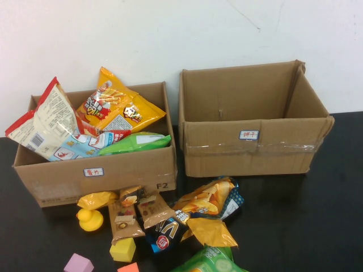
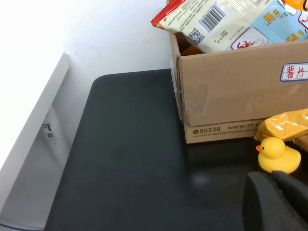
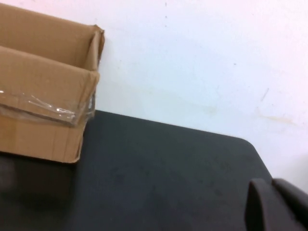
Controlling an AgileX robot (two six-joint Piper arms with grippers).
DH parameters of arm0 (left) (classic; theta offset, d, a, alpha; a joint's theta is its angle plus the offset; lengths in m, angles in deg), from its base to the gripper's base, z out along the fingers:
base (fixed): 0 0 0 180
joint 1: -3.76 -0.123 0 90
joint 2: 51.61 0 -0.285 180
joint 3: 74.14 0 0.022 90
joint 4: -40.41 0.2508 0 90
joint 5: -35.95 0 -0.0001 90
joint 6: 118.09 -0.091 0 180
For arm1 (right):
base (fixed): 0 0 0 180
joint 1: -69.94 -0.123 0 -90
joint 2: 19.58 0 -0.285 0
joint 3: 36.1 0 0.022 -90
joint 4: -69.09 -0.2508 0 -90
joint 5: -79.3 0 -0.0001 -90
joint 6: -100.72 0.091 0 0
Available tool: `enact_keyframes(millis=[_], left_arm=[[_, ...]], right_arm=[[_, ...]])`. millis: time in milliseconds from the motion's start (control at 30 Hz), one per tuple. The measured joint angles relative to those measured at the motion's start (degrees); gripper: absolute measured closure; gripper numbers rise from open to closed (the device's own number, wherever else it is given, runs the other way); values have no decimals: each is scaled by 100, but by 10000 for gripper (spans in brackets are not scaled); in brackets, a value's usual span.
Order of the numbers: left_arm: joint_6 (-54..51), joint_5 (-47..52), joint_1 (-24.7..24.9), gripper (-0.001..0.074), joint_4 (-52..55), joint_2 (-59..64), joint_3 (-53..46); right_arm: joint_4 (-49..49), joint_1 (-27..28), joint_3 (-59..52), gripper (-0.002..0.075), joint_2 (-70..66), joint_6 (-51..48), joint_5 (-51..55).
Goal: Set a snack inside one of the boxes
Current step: Pick up the biscuit
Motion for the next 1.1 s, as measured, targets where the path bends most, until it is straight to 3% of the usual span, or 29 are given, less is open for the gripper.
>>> enact_keyframes(millis=[233, 633, 1100], left_arm=[[0, 0, 0, 738, 0, 0, 0], [0, 0, 0, 738, 0, 0, 0], [0, 0, 0, 737, 0, 0, 0]], right_arm=[[-801, -58, -362, 727, 223, -483, -168], [455, -67, -969, 727, 507, 1955, 535], [521, -796, -958, 727, 507, 2249, 558]])
